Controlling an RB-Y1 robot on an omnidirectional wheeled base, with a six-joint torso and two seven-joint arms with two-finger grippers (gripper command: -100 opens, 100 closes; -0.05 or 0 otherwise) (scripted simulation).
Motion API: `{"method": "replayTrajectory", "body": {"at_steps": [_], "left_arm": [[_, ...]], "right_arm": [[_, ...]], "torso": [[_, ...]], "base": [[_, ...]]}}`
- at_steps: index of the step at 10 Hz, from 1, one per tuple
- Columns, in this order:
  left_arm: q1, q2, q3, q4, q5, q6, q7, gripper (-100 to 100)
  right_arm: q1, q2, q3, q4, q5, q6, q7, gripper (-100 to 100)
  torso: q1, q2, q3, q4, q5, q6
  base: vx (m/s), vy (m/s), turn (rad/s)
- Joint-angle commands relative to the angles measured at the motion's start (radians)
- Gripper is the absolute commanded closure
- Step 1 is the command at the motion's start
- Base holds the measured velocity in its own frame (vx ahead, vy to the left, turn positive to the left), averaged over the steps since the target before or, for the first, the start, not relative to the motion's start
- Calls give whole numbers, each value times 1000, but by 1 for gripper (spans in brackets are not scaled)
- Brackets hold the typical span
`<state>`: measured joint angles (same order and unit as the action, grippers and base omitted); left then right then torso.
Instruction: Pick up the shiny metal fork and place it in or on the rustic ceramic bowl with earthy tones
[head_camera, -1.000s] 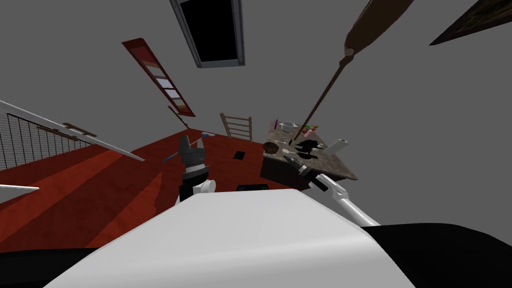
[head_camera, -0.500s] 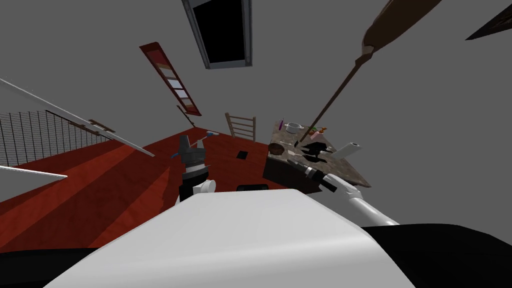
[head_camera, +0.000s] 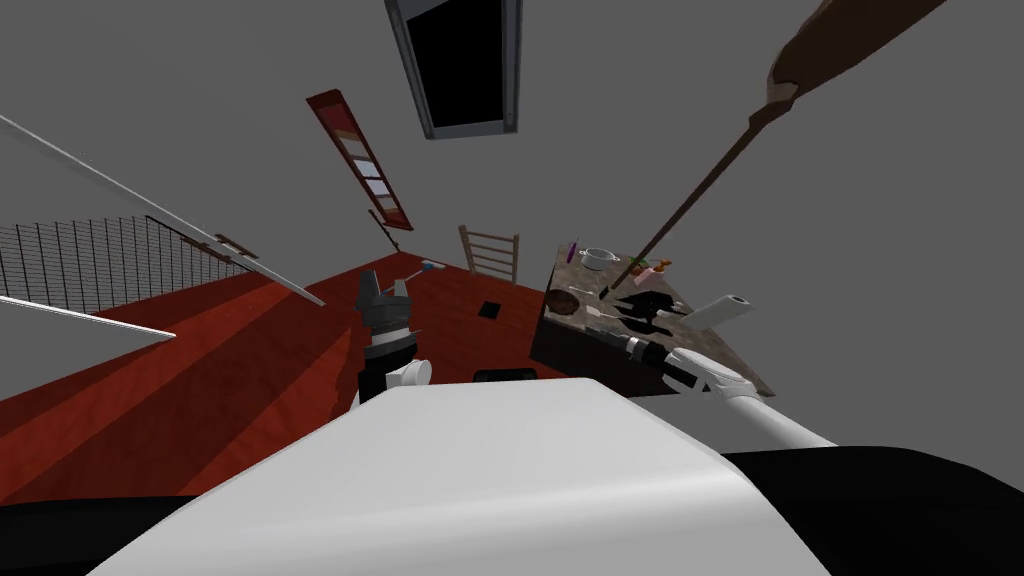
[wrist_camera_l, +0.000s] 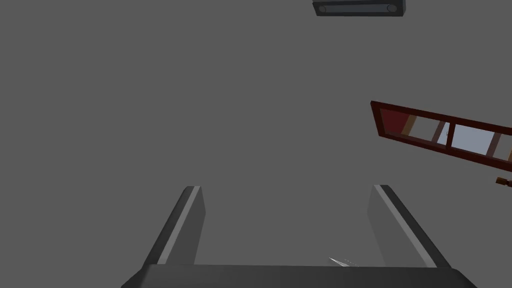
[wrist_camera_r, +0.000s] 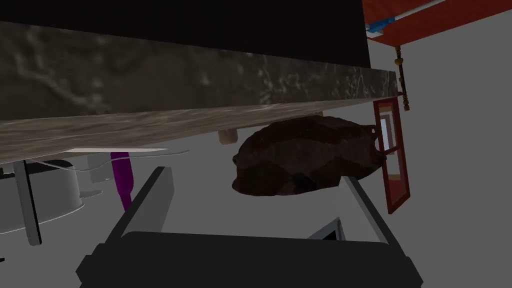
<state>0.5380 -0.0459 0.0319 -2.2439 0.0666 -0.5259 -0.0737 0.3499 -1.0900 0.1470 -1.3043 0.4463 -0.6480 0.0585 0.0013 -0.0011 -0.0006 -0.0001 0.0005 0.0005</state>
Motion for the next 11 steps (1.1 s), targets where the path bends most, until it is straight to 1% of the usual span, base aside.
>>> {"method": "replayTrajectory", "body": {"at_steps": [1,2,3,4,5,6,7,8,9,10,11], "left_arm": [[0,0,0,0,0,0,0,0],[0,0,0,0,0,0,0,0],[0,0,0,0,0,0,0,0],[0,0,0,0,0,0,0,0],[0,0,0,0,0,0,0,0],[0,0,0,0,0,0,0,0],[0,0,0,0,0,0,0,0],[0,0,0,0,0,0,0,0],[0,0,0,0,0,0,0,0],[0,0,0,0,0,0,0,0],[0,0,0,0,0,0,0,0]], "right_arm": [[0,-50,15,50,25,-5,23,-100],[0,-57,15,52,25,-5,23,-100],[2,-96,29,95,48,-6,44,-100],[2,-106,29,95,48,-6,44,-100],[4,-140,43,135,69,-7,66,-100],[8,-177,57,161,90,-8,87,-100],[8,-193,57,171,90,-8,87,-100],[12,-230,71,201,108,-8,108,-100],[12,-230,71,203,108,-8,108,-100],[17,-262,85,233,126,-8,129,-100],[17,-262,85,233,126,-8,129,-100]], "torso": [[0,0,0,0,0,0],[0,0,0,0,0,-1],[0,-1,0,0,0,0],[1,-2,-1,0,0,-1],[1,-2,-1,0,0,0],[1,-2,-1,0,0,-1],[1,-4,-2,-1,0,-1],[0,-4,-2,-1,0,0],[0,-4,-2,-1,0,-1],[0,-3,-2,-1,0,0],[0,-3,-2,-1,0,-1]], "base": [[29,34,152],[36,28,111],[50,37,194],[44,36,110],[59,36,198],[95,32,304],[76,17,105],[71,28,177],[58,18,111],[64,22,231],[58,3,92]]}}
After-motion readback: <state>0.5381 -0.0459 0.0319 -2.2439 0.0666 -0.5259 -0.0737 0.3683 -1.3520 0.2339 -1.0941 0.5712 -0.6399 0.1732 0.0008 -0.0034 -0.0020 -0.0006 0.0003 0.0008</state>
